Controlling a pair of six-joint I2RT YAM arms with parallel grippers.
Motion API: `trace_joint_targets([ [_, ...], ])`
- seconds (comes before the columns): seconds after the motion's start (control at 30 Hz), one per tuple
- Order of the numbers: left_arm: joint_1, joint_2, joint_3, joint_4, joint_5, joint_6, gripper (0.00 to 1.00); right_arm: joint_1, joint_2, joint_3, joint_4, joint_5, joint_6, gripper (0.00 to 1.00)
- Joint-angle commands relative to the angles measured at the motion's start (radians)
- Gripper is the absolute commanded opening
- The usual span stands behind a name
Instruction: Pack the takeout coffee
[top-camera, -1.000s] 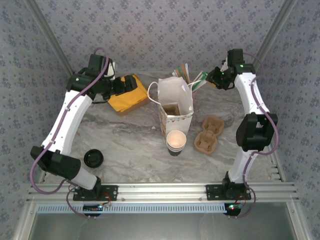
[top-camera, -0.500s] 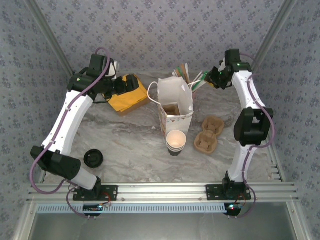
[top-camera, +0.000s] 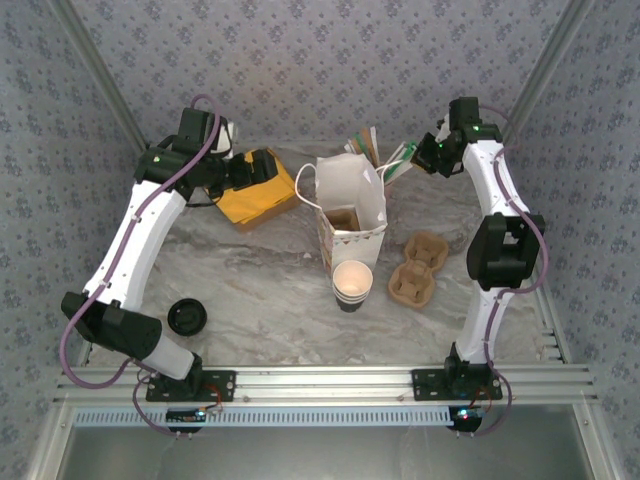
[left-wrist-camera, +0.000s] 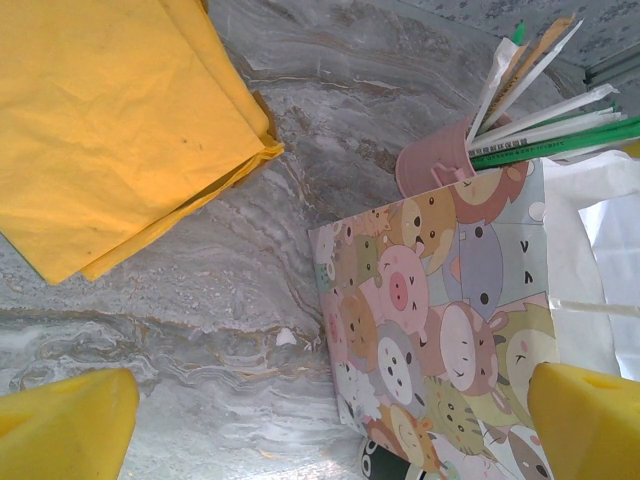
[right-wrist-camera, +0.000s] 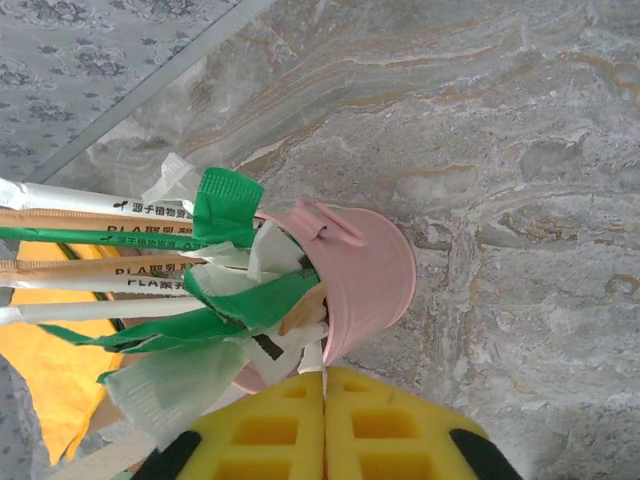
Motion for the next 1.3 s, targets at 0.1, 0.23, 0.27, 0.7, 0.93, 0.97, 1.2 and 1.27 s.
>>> trace_joint_targets([
  [0.1, -0.005, -0.01, 0.019, 0.005, 0.005, 0.016, 1.0, 0.014, -0.044, 0.024, -0.041, 0.002, -0.027, 0.0],
  [0.23, -0.005, -0.018, 0.006, 0.015, 0.005, 0.016, 1.0, 0.025, -0.095, 0.007, -0.057, 0.016, -0.033, 0.0],
  [0.27, -0.005, -0.021, 0.004, 0.018, 0.009, 0.017, 1.0, 0.03, -0.111, -0.001, -0.059, 0.024, -0.036, 0.0],
  [0.7, -0.033, -0.054, 0.001, 0.062, 0.043, 0.018, 1.0, 0.057, -0.292, -0.04, -0.102, 0.127, -0.052, 0.0],
  [0.93, -0.052, -0.063, -0.015, 0.07, 0.043, 0.017, 1.0, 0.059, -0.326, -0.074, -0.073, 0.14, -0.074, 0.0],
  [0.97, -0.054, -0.066, -0.019, 0.071, 0.043, 0.015, 1.0, 0.058, -0.313, -0.073, -0.077, 0.127, -0.074, 0.0],
  [1.2, -0.062, -0.106, -0.053, 0.07, 0.022, 0.005, 1.0, 0.076, -0.271, -0.099, -0.056, 0.115, -0.078, 0.0],
  [1.27, -0.065, -0.117, -0.058, 0.069, 0.016, 0.003, 1.0, 0.076, -0.274, -0.097, -0.054, 0.12, -0.077, 0.0],
])
